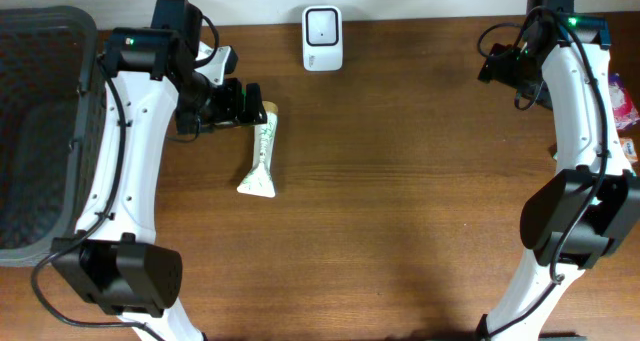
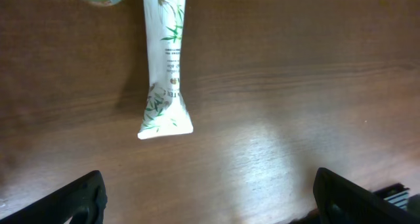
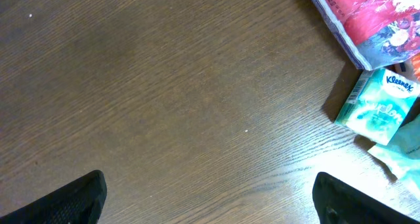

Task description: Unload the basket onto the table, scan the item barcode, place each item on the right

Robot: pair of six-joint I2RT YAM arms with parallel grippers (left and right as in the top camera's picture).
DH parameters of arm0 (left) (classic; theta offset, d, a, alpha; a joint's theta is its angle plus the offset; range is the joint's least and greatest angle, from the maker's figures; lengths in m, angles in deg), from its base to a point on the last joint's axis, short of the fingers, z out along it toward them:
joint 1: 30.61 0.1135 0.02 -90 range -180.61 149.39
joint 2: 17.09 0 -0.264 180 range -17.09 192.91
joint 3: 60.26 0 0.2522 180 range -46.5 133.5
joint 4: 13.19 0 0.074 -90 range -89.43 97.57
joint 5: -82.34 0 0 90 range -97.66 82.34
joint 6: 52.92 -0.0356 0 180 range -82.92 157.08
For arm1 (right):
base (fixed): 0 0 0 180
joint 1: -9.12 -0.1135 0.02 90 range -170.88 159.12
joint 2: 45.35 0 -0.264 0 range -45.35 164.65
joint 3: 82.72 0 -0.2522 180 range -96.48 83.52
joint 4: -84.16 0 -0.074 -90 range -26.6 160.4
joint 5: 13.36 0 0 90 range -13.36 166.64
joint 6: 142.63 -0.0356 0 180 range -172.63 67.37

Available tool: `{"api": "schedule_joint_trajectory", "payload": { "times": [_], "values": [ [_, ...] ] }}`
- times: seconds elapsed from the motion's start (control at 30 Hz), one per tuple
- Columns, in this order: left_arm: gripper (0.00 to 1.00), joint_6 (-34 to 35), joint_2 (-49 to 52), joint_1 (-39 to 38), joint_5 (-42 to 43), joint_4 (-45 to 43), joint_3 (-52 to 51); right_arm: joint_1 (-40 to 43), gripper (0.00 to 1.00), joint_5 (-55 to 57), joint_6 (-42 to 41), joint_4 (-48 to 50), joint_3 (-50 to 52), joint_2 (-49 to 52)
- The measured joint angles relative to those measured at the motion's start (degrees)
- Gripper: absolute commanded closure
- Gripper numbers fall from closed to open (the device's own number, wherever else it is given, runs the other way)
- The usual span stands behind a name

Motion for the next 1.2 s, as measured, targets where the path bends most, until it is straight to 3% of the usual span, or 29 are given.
{"api": "schedule_joint_trajectory", "payload": {
  "times": [0.27,0.33,0.37,0.63,0.83,1.03,1.1,1.2],
  "values": [
    [0.01,0.39,0.0,-2.45,3.08,-8.09,-0.94,0.0,0.01,0.0,0.04,-0.02,0.0,0.0],
    [0.3,0.83,-0.02,-5.29,-1.53,-10.21,-4.22,0.0,0.01,0.0,0.02,-0.04,0.0,0.0],
    [0.4,1.42,-0.02,-6.45,-3.52,-11.63,-6.12,0.0,0.01,0.0,0.04,-0.02,0.0,0.0],
    [0.3,9.79,0.0,-12.63,-19.08,-24.81,-25.62,0.0,0.01,0.0,0.04,-0.11,0.0,0.0],
    [0.4,12.55,0.0,-12.48,-26.73,-41.62,-36.22,0.0,0.01,0.02,0.02,-0.13,0.0,0.0],
    [0.78,13.2,1.97,-12.48,-26.4,-49.48,-39.34,0.0,0.01,0.0,0.02,-0.17,0.0,0.0],
    [0.96,12.0,4.0,-12.44,-24.46,-50.07,-39.34,0.0,0.02,0.0,0.04,-0.15,0.0,0.0],
    [1.0,10.49,4.2,-12.7,-22.1,-50.62,-39.23,0.0,0.01,0.0,0.02,-0.15,0.0,0.0]
  ]
}}
